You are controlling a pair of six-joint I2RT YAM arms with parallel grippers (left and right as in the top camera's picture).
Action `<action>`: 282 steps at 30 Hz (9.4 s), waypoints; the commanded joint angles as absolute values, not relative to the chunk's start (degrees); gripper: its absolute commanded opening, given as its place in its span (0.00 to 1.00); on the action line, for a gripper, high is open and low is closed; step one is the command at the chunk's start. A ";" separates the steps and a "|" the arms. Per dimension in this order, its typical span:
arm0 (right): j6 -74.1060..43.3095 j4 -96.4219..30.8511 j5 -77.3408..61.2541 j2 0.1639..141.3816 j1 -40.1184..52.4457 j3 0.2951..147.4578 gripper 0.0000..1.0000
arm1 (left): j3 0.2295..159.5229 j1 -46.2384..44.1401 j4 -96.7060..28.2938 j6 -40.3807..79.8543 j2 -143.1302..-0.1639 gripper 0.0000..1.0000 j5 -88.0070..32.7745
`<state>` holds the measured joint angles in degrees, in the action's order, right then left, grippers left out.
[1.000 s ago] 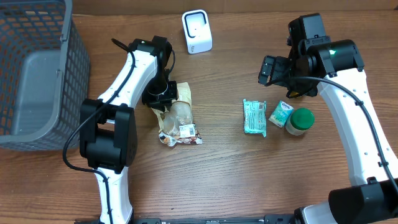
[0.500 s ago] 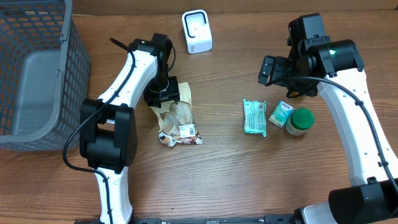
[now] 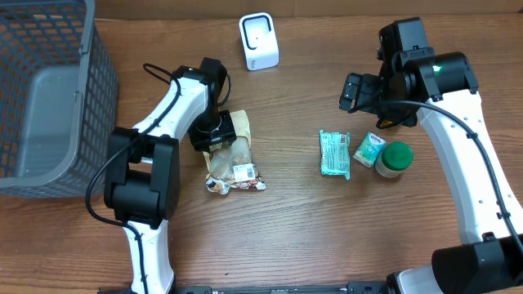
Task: Scan the item barcode
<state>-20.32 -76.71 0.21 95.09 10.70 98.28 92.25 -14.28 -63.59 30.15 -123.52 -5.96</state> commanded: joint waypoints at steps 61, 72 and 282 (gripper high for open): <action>-20.08 -76.55 0.08 94.26 10.81 98.63 1.00 | 86.65 -13.89 -55.83 28.99 -122.19 0.78 -0.08; -20.08 -76.55 0.08 94.26 10.81 98.63 1.00 | 86.63 -16.45 -54.81 29.52 -122.19 0.78 0.21; -20.08 -76.58 0.08 94.26 10.81 98.63 1.00 | 101.41 -18.22 -75.16 8.01 -112.40 0.04 -40.12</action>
<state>-20.32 -76.71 0.23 95.09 10.70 98.28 100.07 -16.19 -75.05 7.33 -114.21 -44.07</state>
